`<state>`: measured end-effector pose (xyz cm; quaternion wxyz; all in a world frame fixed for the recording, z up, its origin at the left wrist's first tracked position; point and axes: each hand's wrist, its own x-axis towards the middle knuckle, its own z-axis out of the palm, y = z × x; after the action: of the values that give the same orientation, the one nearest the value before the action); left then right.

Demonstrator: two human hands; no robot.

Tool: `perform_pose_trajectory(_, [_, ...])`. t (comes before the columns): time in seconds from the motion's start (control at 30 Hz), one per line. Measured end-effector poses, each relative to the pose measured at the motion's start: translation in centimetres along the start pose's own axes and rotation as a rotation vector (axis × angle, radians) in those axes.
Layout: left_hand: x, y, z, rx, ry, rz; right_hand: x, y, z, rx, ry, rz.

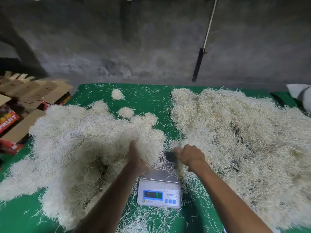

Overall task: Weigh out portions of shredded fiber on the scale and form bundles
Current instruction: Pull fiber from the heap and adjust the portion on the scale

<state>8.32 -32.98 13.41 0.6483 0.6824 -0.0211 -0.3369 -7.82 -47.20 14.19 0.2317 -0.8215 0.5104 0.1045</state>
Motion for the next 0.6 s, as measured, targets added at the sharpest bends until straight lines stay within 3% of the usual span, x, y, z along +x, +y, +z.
perform_pose_trajectory(0.07, [-0.6, 0.1, 0.8, -0.065, -0.018, -0.053, -1.3, -2.3, -0.1, 0.062, -0.069, -0.046])
perform_pose_trajectory(0.17, [-2.1, 0.4, 2.1, 0.031, -0.098, 0.190, -2.4, -4.9, -0.2, 0.353, -0.137, -0.241])
perform_pose_trajectory(0.23, [-4.3, 1.2, 1.8, 0.053, -0.178, 0.198, -2.9, -5.6, 0.3, 0.584, -0.155, -0.333])
perform_pose_trajectory(0.33, [-3.7, 0.4, 0.3, -0.087, -0.344, 0.051, -3.2, -4.5, 1.3, 0.883, -0.072, -0.299])
perform_pose_trajectory(0.43, [-2.3, -1.0, -2.1, 0.005, -0.190, -0.092, -3.2, -2.6, 3.1, 1.126, -0.039, -0.274])
perform_pose_trajectory(0.5, [-1.1, -2.1, -2.8, -0.161, -0.093, -0.219, -3.2, -1.8, 4.6, 1.242, -0.043, -0.223])
perform_pose_trajectory(0.6, [-2.4, -3.0, -2.8, -0.138, -0.103, -0.196, -2.6, -0.7, 7.0, 1.263, -0.034, -0.125])
